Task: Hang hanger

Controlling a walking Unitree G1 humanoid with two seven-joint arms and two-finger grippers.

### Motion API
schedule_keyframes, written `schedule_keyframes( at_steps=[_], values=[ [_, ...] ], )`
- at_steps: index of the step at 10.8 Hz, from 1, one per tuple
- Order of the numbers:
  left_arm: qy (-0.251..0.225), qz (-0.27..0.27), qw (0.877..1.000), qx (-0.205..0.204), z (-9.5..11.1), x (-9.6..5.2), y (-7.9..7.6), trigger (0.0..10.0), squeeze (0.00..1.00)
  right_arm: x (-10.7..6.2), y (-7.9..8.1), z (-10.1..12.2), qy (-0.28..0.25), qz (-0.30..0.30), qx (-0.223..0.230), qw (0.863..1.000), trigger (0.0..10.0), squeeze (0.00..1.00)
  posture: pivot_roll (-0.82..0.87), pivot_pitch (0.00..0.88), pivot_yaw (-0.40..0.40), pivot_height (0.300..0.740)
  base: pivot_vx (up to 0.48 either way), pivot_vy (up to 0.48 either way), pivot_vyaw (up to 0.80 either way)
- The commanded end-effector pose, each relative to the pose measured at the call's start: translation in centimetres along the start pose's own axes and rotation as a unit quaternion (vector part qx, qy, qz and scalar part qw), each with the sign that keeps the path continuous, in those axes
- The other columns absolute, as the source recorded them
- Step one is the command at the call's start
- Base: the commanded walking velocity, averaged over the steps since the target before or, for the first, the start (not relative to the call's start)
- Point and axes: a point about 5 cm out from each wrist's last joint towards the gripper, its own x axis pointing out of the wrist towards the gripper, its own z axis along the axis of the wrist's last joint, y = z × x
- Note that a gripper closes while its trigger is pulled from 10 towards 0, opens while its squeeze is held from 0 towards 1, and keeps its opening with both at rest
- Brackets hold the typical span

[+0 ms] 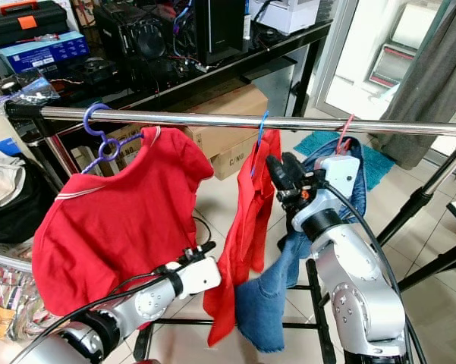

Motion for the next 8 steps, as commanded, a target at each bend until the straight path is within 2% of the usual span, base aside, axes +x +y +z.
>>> schedule_keyframes(
  at_steps=[1,2,5,6,8],
  values=[
    [0.002,-0.001,1.000,0.010,0.1,0.2,0.2,10.0,0.00,0.1,0.2,0.7,-0.008,0.004,-0.001,1.000,10.0,0.00,0.04,0.000,0.019,0.740,0.000,0.000,0.00],
    [0.002,0.001,1.000,0.014,0.2,0.2,0.3,10.0,0.00,0.1,0.5,0.8,-0.003,0.014,0.003,1.000,10.0,0.00,0.03,0.000,0.022,0.740,0.000,0.000,0.00],
    [0.001,0.013,1.000,0.013,0.4,0.5,0.9,10.0,0.00,-0.5,2.4,-0.9,0.077,0.090,-0.011,0.993,10.0,0.00,0.04,0.000,0.027,0.740,0.000,0.000,0.00],
    [0.003,0.012,1.000,0.023,0.6,0.7,1.2,10.0,0.00,-0.6,2.7,-0.3,0.076,0.102,-0.010,0.992,10.0,0.00,0.03,0.000,0.028,0.740,0.000,0.000,0.00],
    [0.006,0.006,0.999,0.038,0.7,0.9,1.5,10.0,0.00,-0.6,2.7,0.3,0.096,0.106,-0.046,0.989,10.0,0.00,0.02,0.000,0.033,0.740,0.000,0.000,0.00]
  ],
)
